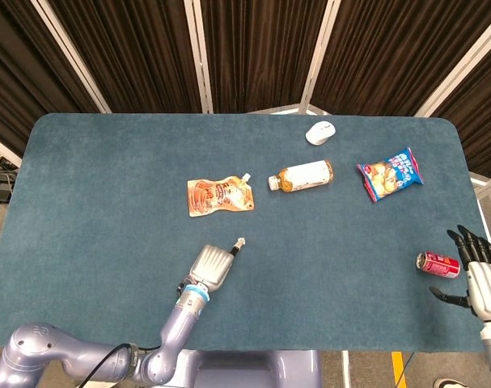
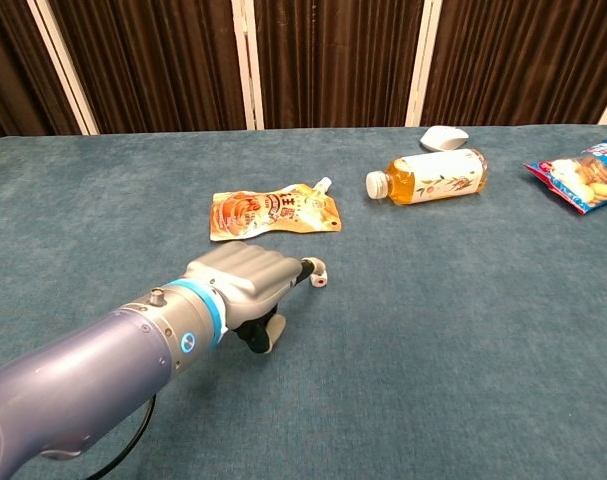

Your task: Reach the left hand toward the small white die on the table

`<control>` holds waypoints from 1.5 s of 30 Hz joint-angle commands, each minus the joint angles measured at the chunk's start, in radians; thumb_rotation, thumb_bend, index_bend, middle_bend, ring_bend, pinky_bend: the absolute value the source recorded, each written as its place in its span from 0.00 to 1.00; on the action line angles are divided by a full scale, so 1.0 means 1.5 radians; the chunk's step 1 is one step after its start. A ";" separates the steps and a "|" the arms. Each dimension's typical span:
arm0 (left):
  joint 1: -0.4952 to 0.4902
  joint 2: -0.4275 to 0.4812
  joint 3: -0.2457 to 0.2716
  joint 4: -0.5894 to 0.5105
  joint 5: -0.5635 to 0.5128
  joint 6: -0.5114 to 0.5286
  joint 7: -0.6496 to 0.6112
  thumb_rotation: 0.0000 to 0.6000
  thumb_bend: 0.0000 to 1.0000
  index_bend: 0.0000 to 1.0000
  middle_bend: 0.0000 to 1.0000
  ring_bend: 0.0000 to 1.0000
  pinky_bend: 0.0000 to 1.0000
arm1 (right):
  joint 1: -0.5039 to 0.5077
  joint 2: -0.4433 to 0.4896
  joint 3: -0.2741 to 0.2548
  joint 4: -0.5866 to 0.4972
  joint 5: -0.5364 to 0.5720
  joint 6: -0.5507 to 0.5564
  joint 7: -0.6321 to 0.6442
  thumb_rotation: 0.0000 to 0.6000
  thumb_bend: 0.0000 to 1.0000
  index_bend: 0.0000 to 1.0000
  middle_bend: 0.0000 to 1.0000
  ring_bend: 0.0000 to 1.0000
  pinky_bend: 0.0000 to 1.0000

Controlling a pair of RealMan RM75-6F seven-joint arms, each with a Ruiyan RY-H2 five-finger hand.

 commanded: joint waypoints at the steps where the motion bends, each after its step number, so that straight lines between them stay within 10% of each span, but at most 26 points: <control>1: -0.003 0.003 0.003 -0.001 -0.002 0.002 -0.003 1.00 0.67 0.00 0.83 0.87 0.83 | -0.002 -0.004 -0.002 0.003 -0.002 0.004 -0.001 1.00 0.00 0.06 0.00 0.00 0.00; 32: 0.011 0.045 0.064 -0.099 0.083 0.038 -0.080 1.00 0.67 0.00 0.79 0.83 0.80 | -0.005 -0.005 -0.002 0.003 -0.010 0.015 -0.010 1.00 0.01 0.06 0.00 0.00 0.00; 38: 0.058 0.134 0.115 -0.183 0.253 0.133 -0.128 1.00 0.47 0.00 0.48 0.54 0.54 | -0.006 -0.008 0.001 0.011 -0.008 0.019 -0.008 1.00 0.01 0.06 0.00 0.00 0.00; 43: 0.114 0.222 0.172 -0.245 0.342 0.207 -0.158 1.00 0.39 0.00 0.02 0.05 0.14 | -0.005 -0.013 -0.001 0.015 -0.011 0.019 -0.021 1.00 0.00 0.06 0.00 0.00 0.00; 45: 0.139 0.261 0.194 -0.261 0.372 0.235 -0.180 1.00 0.35 0.00 0.00 0.00 0.03 | -0.005 -0.014 -0.001 0.011 -0.014 0.023 -0.030 1.00 0.01 0.06 0.00 0.00 0.00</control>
